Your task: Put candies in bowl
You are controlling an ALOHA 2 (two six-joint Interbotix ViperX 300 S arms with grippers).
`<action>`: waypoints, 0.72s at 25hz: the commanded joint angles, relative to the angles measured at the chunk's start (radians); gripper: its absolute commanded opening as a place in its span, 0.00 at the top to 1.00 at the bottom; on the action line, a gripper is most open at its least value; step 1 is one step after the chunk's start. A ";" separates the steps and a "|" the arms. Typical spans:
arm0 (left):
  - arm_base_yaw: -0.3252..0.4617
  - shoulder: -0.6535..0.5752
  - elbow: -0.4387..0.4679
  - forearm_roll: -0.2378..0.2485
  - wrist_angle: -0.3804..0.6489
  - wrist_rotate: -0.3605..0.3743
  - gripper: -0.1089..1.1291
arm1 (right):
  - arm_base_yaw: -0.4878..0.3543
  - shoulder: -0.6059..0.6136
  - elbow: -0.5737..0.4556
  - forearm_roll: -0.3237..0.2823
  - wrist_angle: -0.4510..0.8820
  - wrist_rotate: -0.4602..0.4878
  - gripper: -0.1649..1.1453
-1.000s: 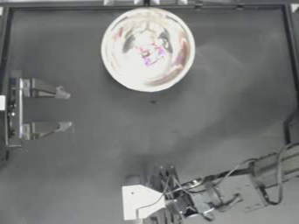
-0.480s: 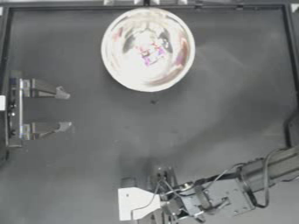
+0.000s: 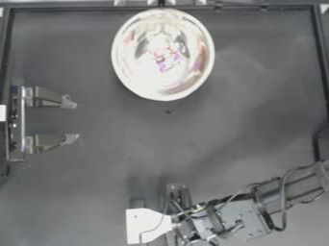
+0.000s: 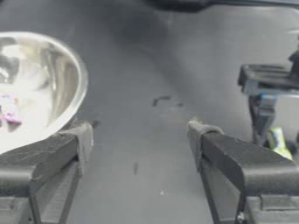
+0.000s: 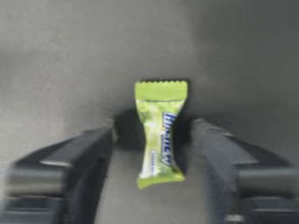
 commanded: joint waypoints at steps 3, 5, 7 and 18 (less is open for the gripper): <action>0.002 0.003 -0.017 0.000 -0.006 0.000 0.13 | 0.005 -0.015 -0.018 -0.008 0.025 0.002 0.50; 0.000 0.003 -0.015 0.000 -0.006 0.000 0.13 | 0.005 -0.018 -0.018 -0.008 0.025 0.005 0.53; 0.002 0.003 -0.015 0.000 -0.006 0.000 0.13 | 0.005 -0.031 -0.017 -0.012 0.025 0.008 0.53; 0.000 0.003 -0.017 0.000 -0.006 0.000 0.13 | -0.034 -0.209 0.087 -0.195 -0.077 0.127 0.54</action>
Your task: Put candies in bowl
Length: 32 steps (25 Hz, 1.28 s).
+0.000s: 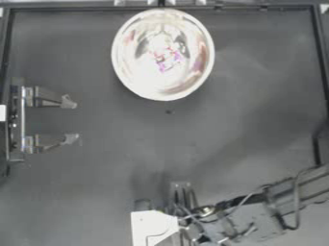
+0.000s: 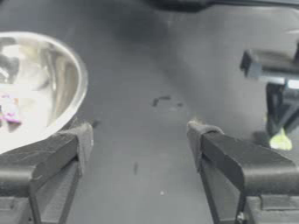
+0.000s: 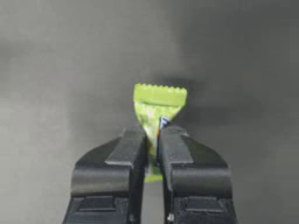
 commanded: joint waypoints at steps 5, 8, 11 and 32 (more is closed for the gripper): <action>0.002 0.003 -0.017 0.000 -0.006 0.000 0.13 | -0.112 -0.247 0.152 -0.153 -0.242 0.117 0.54; 0.002 0.005 -0.015 0.000 -0.006 0.000 0.13 | -0.175 -0.322 0.219 -0.204 -0.364 0.127 0.57; 0.002 0.003 -0.017 0.000 -0.006 0.000 0.13 | -0.265 -0.393 0.282 -0.229 -0.486 0.124 0.59; 0.003 0.011 -0.021 -0.002 -0.017 -0.005 0.13 | -0.877 -0.344 0.367 -0.362 -0.910 0.109 0.60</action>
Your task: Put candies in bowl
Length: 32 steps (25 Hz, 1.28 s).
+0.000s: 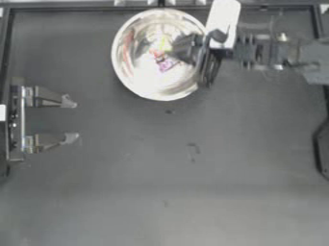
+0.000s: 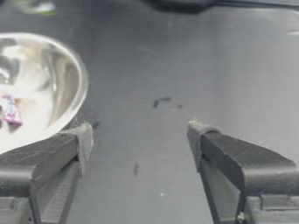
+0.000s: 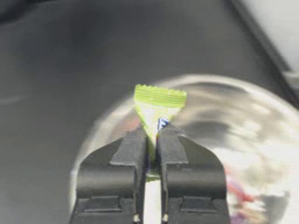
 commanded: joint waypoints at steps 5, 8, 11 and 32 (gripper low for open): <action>0.000 0.012 -0.021 -0.014 -0.011 -0.011 0.13 | -0.086 0.143 -0.071 0.000 -0.133 0.003 0.59; 0.002 0.012 -0.021 -0.014 -0.011 -0.011 0.13 | -0.086 0.189 -0.103 -0.003 -0.133 0.003 0.54; 0.002 0.014 -0.021 -0.014 -0.011 -0.011 0.13 | -0.086 0.206 -0.117 -0.012 -0.133 0.002 0.34; 0.009 0.014 -0.029 -0.014 -0.011 -0.006 0.13 | 0.040 -0.064 0.021 -0.029 -0.129 0.009 0.11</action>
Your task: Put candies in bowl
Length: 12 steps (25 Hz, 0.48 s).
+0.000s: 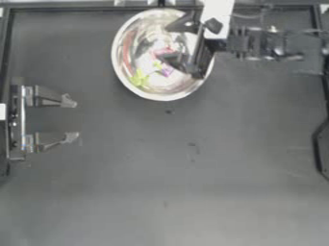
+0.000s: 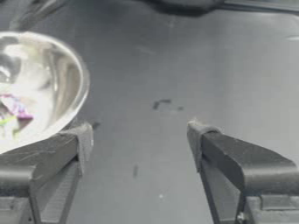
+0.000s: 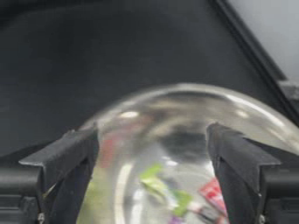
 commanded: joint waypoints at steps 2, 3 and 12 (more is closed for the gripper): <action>0.002 0.012 -0.037 -0.002 -0.003 0.005 0.13 | 0.060 -0.146 0.055 0.009 -0.003 0.006 0.11; 0.002 0.012 -0.040 0.000 -0.002 0.005 0.13 | 0.077 -0.181 0.078 0.014 -0.003 0.008 0.11; 0.002 0.012 -0.071 0.005 0.003 0.012 0.13 | 0.158 -0.393 0.245 0.063 -0.008 0.011 0.11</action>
